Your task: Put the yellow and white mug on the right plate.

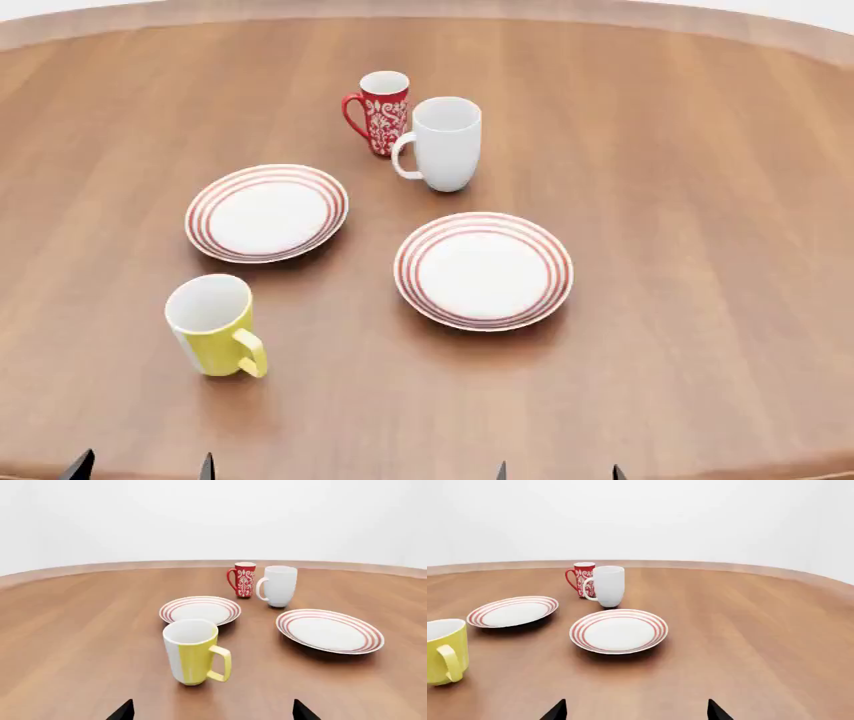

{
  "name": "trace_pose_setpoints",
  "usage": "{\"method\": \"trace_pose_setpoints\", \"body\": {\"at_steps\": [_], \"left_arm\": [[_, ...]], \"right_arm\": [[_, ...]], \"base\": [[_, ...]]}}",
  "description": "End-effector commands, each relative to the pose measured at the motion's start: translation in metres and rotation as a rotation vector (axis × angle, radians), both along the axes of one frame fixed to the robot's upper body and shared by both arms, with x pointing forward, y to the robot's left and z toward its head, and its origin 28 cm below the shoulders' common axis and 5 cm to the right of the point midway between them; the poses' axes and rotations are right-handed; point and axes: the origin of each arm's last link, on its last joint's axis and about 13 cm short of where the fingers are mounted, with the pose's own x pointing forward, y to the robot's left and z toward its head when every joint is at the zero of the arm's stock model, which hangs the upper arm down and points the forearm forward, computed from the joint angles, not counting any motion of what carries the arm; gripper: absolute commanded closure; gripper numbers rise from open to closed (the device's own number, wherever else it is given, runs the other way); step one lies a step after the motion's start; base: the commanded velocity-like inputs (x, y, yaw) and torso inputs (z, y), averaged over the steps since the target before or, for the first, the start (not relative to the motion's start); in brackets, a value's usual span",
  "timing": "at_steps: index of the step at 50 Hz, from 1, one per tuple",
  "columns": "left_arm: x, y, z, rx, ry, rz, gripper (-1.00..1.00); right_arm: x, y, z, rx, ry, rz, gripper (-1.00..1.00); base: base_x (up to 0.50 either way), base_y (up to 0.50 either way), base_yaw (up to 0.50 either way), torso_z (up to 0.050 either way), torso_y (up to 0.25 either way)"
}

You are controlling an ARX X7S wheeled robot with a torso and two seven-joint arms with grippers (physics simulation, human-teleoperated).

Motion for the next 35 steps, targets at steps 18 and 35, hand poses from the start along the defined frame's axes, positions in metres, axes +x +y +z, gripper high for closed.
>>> {"method": "trace_pose_setpoints", "body": {"at_steps": [18,35], "left_arm": [[0.0001,0.0002,0.0001,-0.003,0.010,0.004,-1.00],[0.0002,0.0004,0.0004,0.004,0.001,0.009,-1.00]], "right_arm": [[0.0005,0.0004,-0.0019,0.005,0.010,-0.001,-1.00],[-0.0002,-0.0002,-0.0003,-0.002,-0.002,-0.011,-1.00]], "base": [[0.00,0.00,0.00,0.000,0.000],[0.00,0.00,0.00,0.000,0.000]]}}
